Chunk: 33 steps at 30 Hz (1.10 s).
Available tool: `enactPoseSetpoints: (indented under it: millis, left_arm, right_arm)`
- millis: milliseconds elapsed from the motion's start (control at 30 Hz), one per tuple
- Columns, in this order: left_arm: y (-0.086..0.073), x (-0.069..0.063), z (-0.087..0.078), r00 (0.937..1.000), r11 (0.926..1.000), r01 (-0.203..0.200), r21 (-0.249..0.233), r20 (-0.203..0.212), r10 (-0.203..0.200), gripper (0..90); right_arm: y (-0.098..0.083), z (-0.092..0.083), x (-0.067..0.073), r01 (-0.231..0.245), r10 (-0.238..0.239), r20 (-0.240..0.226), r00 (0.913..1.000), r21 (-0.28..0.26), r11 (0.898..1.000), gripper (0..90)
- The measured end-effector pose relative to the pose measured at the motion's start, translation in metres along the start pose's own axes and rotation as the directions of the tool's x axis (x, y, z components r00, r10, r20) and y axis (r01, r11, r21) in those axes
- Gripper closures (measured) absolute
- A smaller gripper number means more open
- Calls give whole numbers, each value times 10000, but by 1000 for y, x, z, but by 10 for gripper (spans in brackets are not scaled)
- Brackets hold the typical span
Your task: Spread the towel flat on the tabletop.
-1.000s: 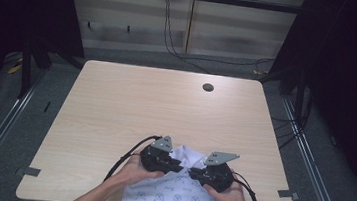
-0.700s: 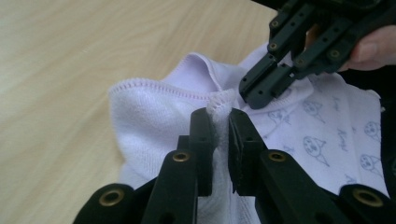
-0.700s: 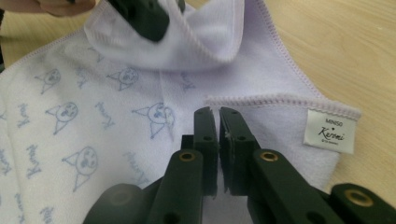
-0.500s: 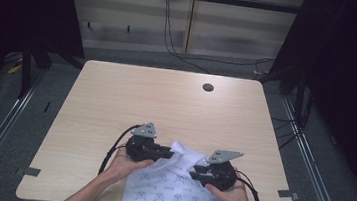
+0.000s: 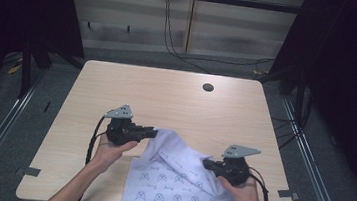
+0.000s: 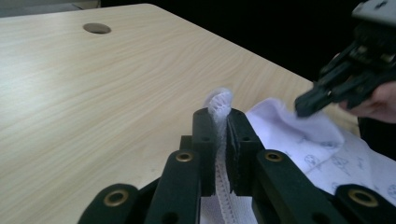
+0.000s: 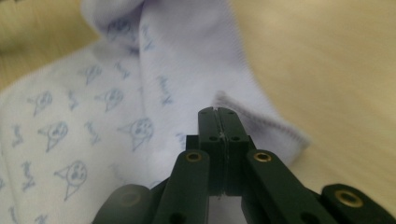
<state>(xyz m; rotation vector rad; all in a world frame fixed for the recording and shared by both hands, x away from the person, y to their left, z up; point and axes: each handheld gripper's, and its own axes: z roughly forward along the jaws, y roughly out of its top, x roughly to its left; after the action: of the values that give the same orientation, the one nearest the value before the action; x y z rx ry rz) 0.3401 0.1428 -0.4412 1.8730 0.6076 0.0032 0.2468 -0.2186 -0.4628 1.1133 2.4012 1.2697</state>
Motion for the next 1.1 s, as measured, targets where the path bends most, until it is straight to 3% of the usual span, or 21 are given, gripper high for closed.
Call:
enactPoseSetpoints:
  millis: [67,100,133,200,233,267,333,367,500,567,600,767,833,900,933,967,1000,1033,1067,1100]
  left_arm:
    - [3,2,-7,9992,9998,-184,-23,-342,184,849]
    - [3,2,-7,9992,9998,-184,-23,-342,184,855]
    - [5,4,-12,9992,9997,-159,-181,-367,153,855]
    - [8,10,-24,9989,9986,-2,-523,-479,-23,861]
    - [8,10,-24,9989,9986,-2,-523,-479,-23,861]
    - [9,12,-29,9984,9975,83,-704,-547,-122,862]
    - [12,15,-36,9972,9958,86,-916,-729,-153,862]
    - [14,16,-39,9964,9951,58,-992,-840,-142,863]
    - [29,22,-52,9917,9912,-150,-1316,-1288,-21,864]
    - [38,27,-59,9884,9896,-203,-1425,-1519,-16,865]
    - [48,32,-63,9855,9887,-277,-1471,-1698,24,865]
    - [66,45,-61,9780,9878,-244,-1538,-2084,-82,866]
    - [76,61,-55,9724,9848,55,-1737,-2286,-457,865]
    - [85,73,-50,9661,9830,133,-1832,-2513,-599,865]
    - [85,73,-50,9661,9830,133,-1832,-2513,-599,863]
    - [88,79,-47,9629,9829,230,-1827,-2603,-709,863]
    - [92,87,-42,9529,9877,209,-1550,-2959,-666,818]
    - [92,87,-42,9529,9877,209,-1550,-2959,-666,772]
    - [88,95,-36,9327,9911,546,-1211,-3482,-939,707]
    - [88,95,-36,9327,9911,546,-1211,-3482,-939,687]
  right_arm:
    - [4,-14,-8,-216,223,140,9997,-461,9987,900]
    - [4,-14,-8,-216,223,140,9997,-461,9987,900]
    - [7,-26,-14,-362,388,300,9988,-827,9959,900]
    - [14,-54,-28,-548,668,654,9956,-1718,9836,900]
    - [14,-54,-28,-548,668,654,9956,-1718,9836,900]
    - [19,-70,-38,-733,945,827,9921,-2303,9703,900]
    - [20,-75,-41,-737,987,898,9911,-2481,9659,900]
    - [26,-86,-51,-718,1066,1043,9888,-2936,9532,900]
    - [38,-93,-64,-585,1065,1302,9858,-3289,9426,900]
    - [48,-96,-74,-589,1145,1387,9837,-3531,9337,900]
    - [60,-96,-86,-630,1250,1434,9817,-3747,9250,900]
    - [83,-90,-104,-484,1172,1564,9807,-3868,9209,900]
    - [101,-84,-117,-593,1313,1546,9792,-4005,9144,899]
    - [112,-78,-130,-688,1506,1765,9727,-4004,9138,899]
    - [116,-74,-135,-765,1633,1874,9686,-4002,9132,899]
    - [116,-74,-135,-765,1633,1874,9686,-4002,9132,899]
    - [121,-64,-147,-949,1878,2293,9551,-3637,9267,884]
    - [121,-64,-147,-949,1878,2293,9551,-3637,9267,884]
    - [119,-51,-153,-988,1978,3081,9306,-3090,9459,778]
    - [119,-51,-153,-988,1978,3081,9306,-3090,9459,778]
